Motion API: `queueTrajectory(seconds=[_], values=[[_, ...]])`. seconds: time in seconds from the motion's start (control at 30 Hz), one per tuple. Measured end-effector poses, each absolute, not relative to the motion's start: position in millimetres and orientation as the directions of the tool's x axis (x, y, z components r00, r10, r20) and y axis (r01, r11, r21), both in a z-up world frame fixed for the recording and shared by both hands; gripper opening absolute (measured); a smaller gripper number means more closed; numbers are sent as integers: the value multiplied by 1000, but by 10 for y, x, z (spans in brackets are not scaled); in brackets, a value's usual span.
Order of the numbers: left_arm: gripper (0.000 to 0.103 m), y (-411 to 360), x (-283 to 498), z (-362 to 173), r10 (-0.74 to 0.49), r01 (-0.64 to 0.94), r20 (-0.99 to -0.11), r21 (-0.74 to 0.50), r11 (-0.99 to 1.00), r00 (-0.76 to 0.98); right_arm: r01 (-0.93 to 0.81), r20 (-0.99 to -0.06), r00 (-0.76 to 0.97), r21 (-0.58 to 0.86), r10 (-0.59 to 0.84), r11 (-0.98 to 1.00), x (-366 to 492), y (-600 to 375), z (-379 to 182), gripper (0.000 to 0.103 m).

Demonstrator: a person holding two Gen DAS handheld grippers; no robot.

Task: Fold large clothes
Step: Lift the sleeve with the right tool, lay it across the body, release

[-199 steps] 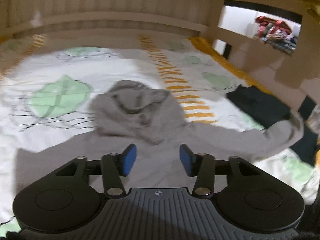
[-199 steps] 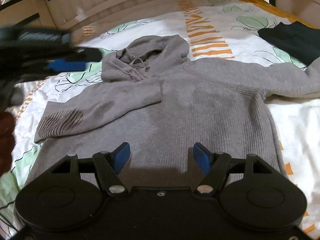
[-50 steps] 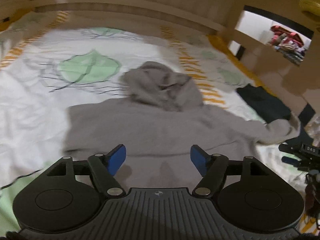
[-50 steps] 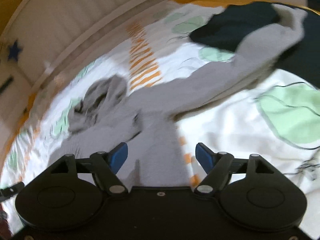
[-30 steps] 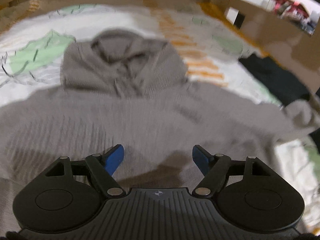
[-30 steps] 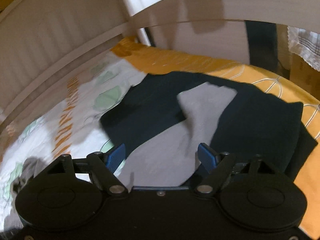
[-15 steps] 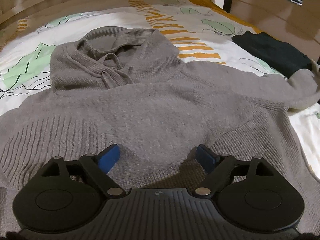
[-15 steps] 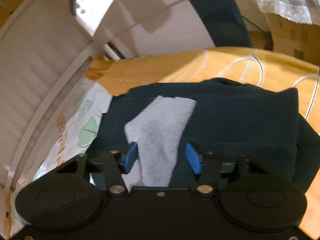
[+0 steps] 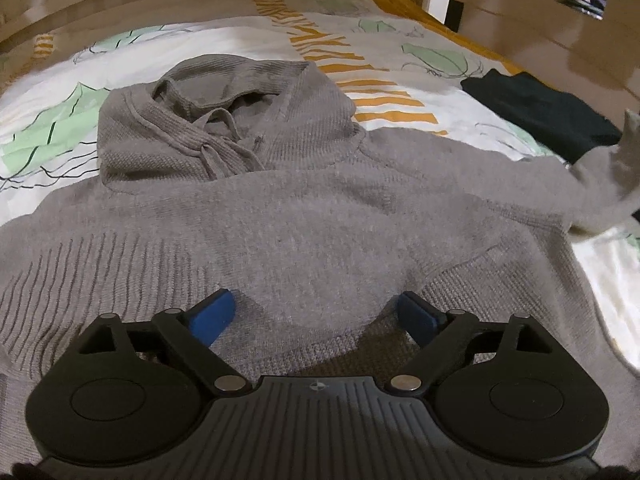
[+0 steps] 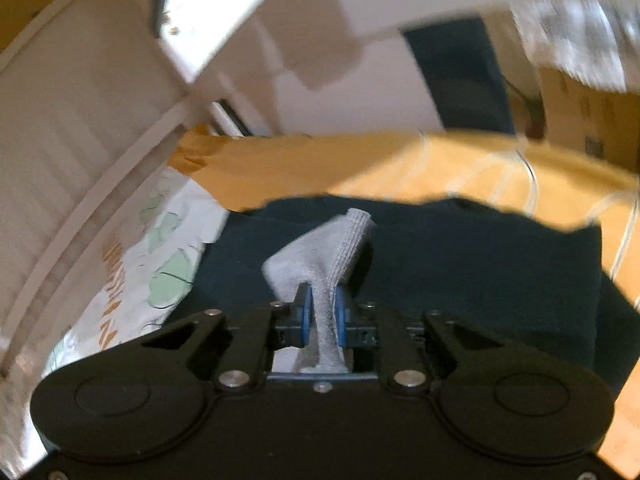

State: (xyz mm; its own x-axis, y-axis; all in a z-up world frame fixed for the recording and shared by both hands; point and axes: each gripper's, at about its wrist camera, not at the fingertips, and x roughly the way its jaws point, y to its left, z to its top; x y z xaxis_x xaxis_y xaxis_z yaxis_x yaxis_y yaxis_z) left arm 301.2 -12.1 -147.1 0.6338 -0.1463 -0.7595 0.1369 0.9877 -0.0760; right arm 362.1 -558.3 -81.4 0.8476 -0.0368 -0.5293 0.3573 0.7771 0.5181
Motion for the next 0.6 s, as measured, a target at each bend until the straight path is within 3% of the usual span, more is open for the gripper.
queueTrajectory(seconds=[0.33,0.6], values=[[88,337,2976,-1190,-272,102,-741,-267,958,615,33,-408,901,398,145,917,3492,-4288,5,20],[88,958,2732,-1029,-246,37,-727,-291,956,641,-244,-386,842,349,376,905,3382,-2704,18,20]])
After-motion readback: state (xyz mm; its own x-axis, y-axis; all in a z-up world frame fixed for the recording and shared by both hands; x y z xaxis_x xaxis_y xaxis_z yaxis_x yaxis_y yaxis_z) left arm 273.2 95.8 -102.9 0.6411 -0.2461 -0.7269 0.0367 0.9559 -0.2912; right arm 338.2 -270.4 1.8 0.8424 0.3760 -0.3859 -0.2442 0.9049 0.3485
